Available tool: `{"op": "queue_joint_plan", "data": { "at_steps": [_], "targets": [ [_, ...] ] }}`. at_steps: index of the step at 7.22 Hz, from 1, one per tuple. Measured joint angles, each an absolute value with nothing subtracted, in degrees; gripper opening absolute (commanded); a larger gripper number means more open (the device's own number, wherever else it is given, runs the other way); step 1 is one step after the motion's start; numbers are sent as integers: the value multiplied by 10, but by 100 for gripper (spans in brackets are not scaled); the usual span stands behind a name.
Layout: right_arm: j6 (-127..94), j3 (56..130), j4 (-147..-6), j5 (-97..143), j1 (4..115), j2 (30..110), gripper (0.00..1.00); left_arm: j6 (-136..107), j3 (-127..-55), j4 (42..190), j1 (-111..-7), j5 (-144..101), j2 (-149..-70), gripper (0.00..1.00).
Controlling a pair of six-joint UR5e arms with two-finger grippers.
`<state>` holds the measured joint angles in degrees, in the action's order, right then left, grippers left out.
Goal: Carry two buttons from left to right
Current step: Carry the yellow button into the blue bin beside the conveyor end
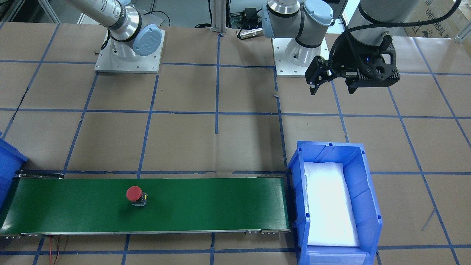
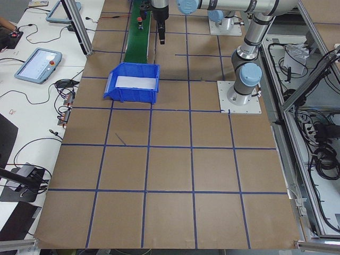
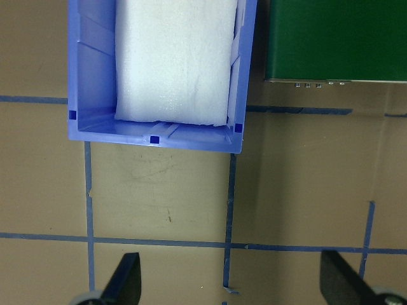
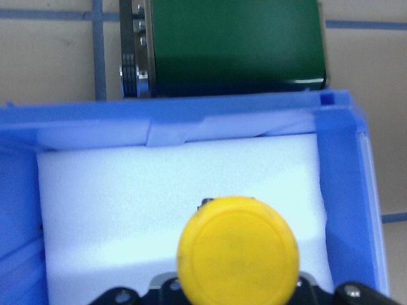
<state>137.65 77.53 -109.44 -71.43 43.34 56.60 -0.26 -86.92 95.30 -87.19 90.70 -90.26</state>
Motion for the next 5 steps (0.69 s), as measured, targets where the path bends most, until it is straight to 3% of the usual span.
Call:
{"op": "queue_joint_plan", "data": {
  "at_steps": [5],
  "targets": [
    [1388, 777, -1127, -755, 431, 524, 9, -3, -869, 953, -872, 907, -903, 100]
  ]
}}
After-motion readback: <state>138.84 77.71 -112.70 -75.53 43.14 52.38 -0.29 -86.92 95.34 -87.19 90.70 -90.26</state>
